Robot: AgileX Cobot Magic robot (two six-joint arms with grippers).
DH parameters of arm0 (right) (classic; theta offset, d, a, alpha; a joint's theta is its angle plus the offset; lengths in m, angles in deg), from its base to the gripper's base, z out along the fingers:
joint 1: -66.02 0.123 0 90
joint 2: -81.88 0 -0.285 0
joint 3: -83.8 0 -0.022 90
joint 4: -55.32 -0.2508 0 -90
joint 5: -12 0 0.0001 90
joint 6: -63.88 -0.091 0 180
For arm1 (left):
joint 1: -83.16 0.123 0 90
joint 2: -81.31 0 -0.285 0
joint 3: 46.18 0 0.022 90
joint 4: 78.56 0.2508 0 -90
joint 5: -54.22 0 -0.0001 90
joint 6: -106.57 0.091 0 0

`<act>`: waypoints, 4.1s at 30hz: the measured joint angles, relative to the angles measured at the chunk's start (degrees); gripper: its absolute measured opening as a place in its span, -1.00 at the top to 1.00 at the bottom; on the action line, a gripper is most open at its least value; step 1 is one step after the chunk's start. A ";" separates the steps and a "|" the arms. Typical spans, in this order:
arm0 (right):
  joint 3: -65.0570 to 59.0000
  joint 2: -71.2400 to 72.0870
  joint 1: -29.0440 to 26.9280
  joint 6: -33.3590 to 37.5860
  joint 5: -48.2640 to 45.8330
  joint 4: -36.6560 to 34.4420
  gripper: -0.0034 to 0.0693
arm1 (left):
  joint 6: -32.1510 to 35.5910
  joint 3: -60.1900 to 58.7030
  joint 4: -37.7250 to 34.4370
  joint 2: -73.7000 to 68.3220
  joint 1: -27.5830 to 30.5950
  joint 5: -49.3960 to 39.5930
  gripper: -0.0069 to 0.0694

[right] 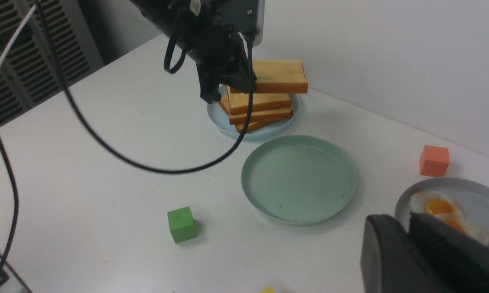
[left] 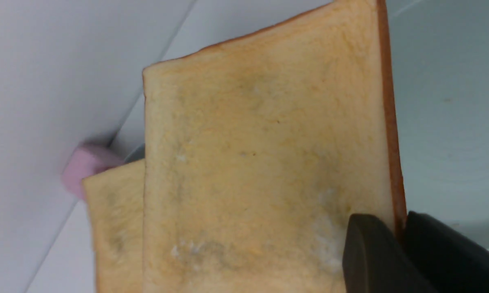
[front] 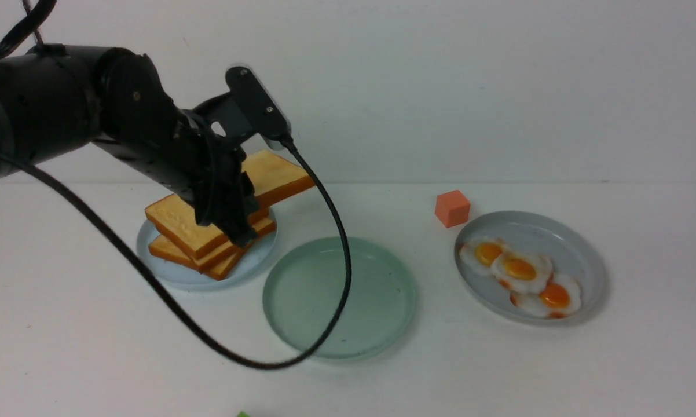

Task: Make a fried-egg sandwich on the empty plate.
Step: Use the left arm to put a slice of bread into the empty plate in the middle, then use the right arm to grab a fried egg

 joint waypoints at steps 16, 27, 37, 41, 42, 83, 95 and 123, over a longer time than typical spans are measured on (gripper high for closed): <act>0.00 0.00 0.00 0.00 -0.78 0.00 0.58 | 0.00 -8.70 0.05 -6.28 -12.26 11.25 0.57; 0.00 0.00 0.00 0.00 -3.75 -0.45 0.56 | -0.06 -8.70 2.41 -9.28 -12.26 12.90 0.44; 0.00 -0.69 0.00 -0.76 -5.50 -0.62 0.56 | -5.16 -8.77 2.48 -4.66 -12.26 7.27 -0.54; 0.00 -4.55 0.00 -1.56 -6.50 0.33 0.56 | -13.58 -8.94 1.68 3.87 -12.26 5.11 -0.58; 0.00 -5.91 0.00 -1.72 -6.50 0.76 0.56 | -16.11 -8.99 1.38 6.34 -12.26 4.96 -0.54; 19.39 -78.43 -0.42 -12.39 8.56 35.18 -0.95 | -41.56 -29.62 -4.30 63.96 -12.26 -7.39 0.85; 19.79 -80.95 -0.35 -13.37 9.41 42.60 -0.74 | -40.70 -29.62 -4.42 63.96 -12.26 -7.39 0.85; 27.56 -85.71 -4.15 -10.58 6.21 35.73 -0.72 | -40.66 -29.73 -4.53 63.96 -12.26 -7.44 0.85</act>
